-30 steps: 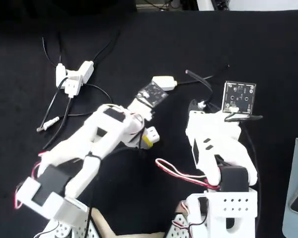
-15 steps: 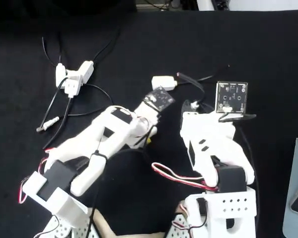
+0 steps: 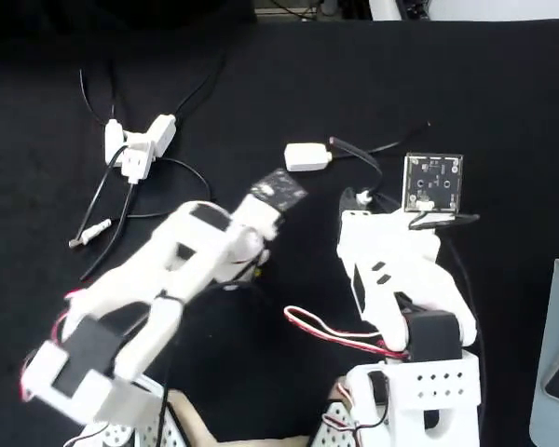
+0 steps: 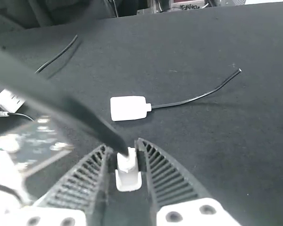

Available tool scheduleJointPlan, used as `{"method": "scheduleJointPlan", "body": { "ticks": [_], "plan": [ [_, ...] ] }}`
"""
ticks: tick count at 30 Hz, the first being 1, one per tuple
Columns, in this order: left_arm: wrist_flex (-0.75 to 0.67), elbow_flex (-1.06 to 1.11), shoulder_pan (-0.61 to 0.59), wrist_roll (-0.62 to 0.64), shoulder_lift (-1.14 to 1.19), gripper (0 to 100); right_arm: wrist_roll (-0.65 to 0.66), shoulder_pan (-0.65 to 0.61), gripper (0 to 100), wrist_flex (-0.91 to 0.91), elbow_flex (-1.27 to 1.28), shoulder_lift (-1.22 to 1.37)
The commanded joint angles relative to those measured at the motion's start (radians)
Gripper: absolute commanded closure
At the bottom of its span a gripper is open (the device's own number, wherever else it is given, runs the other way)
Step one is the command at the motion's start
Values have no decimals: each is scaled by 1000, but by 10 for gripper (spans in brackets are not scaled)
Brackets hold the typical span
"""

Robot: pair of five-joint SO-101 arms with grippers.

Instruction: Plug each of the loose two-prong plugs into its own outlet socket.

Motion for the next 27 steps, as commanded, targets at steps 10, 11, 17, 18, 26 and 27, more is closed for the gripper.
{"method": "scheduleJointPlan", "body": {
  "ticks": [10,11,17,18,26,27],
  "plan": [
    [14,427,-222,-75,-664,781,-26,-252,986,78,-30,-8],
    [15,449,-237,-97,-687,780,-25,-270,986,86,-30,-7],
    [15,532,-280,-155,-729,723,-25,-361,986,109,-28,-5],
    [15,535,-291,-155,-732,709,-25,-367,985,109,-28,-2],
    [69,458,-418,-153,-733,698,2,-371,985,12,-39,217],
    [86,461,-421,-153,-733,698,23,-371,985,-11,-42,254]
  ]
}}
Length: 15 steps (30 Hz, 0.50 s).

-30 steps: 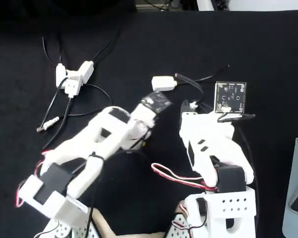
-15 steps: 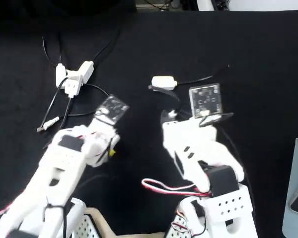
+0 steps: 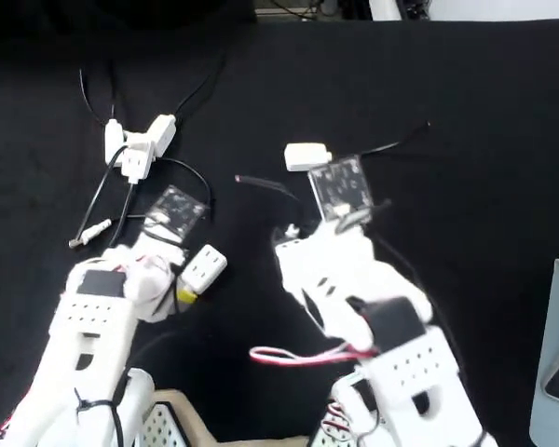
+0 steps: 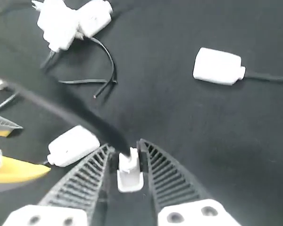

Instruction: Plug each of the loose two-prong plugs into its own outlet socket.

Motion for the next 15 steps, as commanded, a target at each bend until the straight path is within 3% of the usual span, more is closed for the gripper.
{"method": "scheduleJointPlan", "body": {
  "ticks": [1,9,15],
  "plan": [
    [51,-48,-31,-9,-18,698,46,-17,985,-84,-45,120],
    [-54,44,-182,-18,-18,698,66,-150,986,-121,-94,248],
    [-86,111,-232,-193,-18,698,112,-216,986,-121,-154,252]
  ]
}}
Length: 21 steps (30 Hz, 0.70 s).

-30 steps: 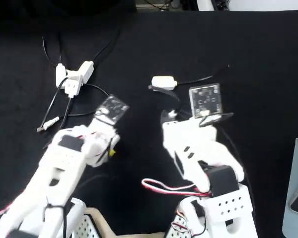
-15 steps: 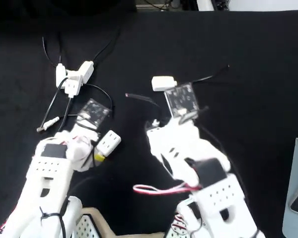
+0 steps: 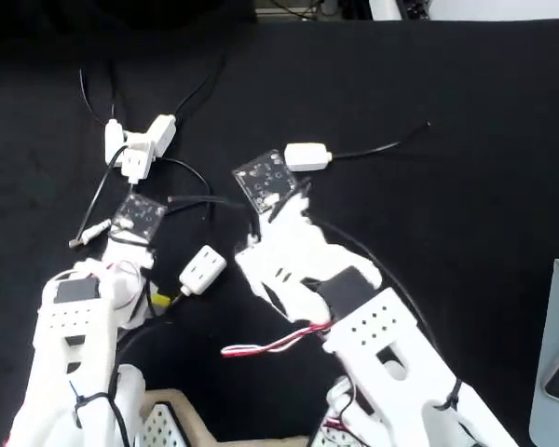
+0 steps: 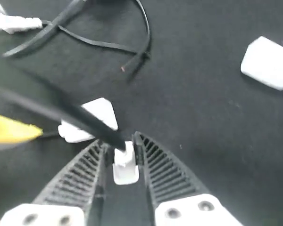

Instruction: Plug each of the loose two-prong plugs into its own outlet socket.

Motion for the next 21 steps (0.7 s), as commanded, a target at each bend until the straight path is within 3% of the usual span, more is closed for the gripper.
{"method": "scheduleJointPlan", "body": {
  "ticks": [1,11,21],
  "plan": [
    [-17,7,-21,-74,-17,698,15,-49,986,-21,-88,1],
    [-8,-68,-93,-60,-17,698,15,-144,985,-35,-87,21],
    [-8,-90,-131,29,-17,698,-12,-150,987,-219,-90,278]
  ]
}}
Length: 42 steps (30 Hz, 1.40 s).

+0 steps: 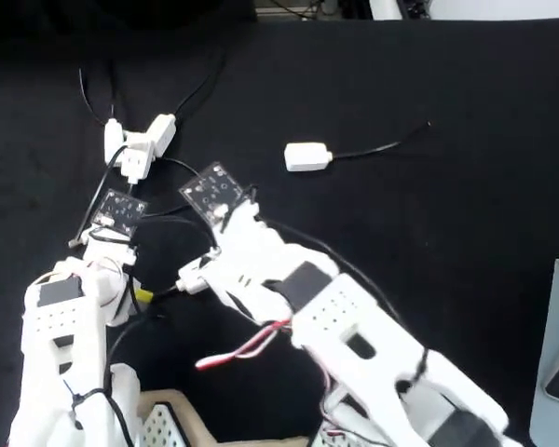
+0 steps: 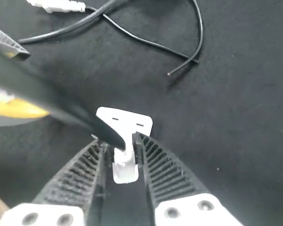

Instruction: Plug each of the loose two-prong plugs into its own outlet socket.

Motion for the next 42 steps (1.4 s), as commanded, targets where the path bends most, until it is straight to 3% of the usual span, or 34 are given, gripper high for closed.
{"method": "scheduleJointPlan", "body": {
  "ticks": [1,4,17,24,35,42],
  "plan": [
    [0,-47,-24,54,-17,698,-57,-11,987,-75,-58,42],
    [-2,-47,-18,71,-17,698,-123,-5,987,-87,-58,48],
    [-54,-102,-16,252,-17,698,-126,57,987,-94,81,-128],
    [-161,-42,7,227,-5,694,-126,68,987,-95,160,-216],
    [-181,90,-4,-3,-15,697,-127,71,987,-95,177,-226],
    [41,-22,2,-3,-17,697,-127,69,986,-95,182,-229]
  ]
}}
